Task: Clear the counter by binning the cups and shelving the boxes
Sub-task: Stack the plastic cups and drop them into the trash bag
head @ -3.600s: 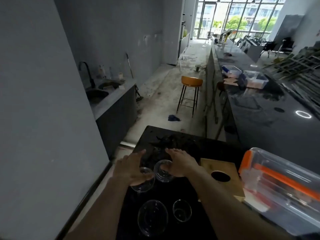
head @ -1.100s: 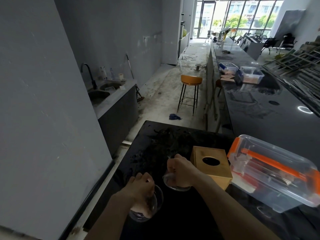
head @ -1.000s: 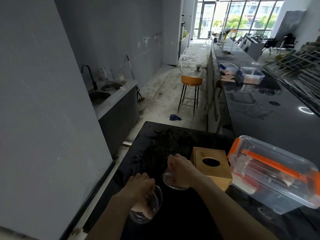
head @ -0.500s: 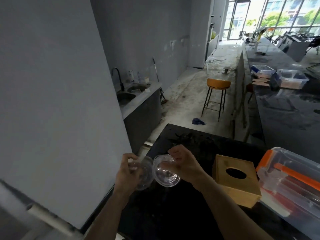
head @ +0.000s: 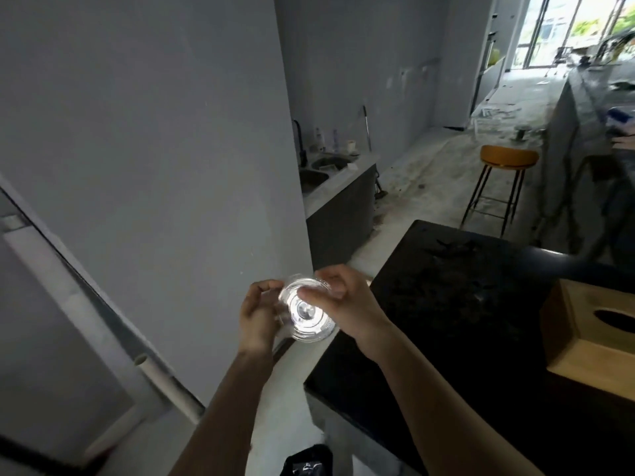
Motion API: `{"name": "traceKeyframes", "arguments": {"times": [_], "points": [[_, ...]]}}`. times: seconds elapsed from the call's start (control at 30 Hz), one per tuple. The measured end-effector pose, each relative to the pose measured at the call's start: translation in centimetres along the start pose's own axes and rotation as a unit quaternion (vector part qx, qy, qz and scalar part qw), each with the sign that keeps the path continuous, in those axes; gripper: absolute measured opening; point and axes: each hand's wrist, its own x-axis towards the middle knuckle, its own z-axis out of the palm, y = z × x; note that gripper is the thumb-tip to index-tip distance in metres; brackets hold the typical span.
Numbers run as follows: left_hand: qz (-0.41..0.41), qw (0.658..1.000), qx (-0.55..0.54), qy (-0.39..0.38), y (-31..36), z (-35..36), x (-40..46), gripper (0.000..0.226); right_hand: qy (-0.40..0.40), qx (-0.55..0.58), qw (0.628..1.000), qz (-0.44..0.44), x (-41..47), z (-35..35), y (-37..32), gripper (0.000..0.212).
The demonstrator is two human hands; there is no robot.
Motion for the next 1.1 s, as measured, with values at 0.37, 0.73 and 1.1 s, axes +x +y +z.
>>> {"name": "traceKeyframes", "arguments": {"times": [0.37, 0.73, 1.1], "points": [[0.048, 0.992, -0.07, -0.096, -13.1, -18.8, 9.5, 0.031, 0.078, -0.045, 0.995, -0.046, 3.2, 21.9, 12.2, 0.056], [-0.109, 0.983, 0.089, -0.122, -28.5, -25.8, 11.6, 0.03, 0.072, 0.027, 0.983, 0.166, 1.4, 26.9, 31.1, 0.051], [-0.222, 0.941, 0.172, -0.188, -51.5, -24.6, 10.4, 0.033, 0.081, 0.018, 0.958, 0.274, -0.9, 25.0, 55.1, 0.063]]}}
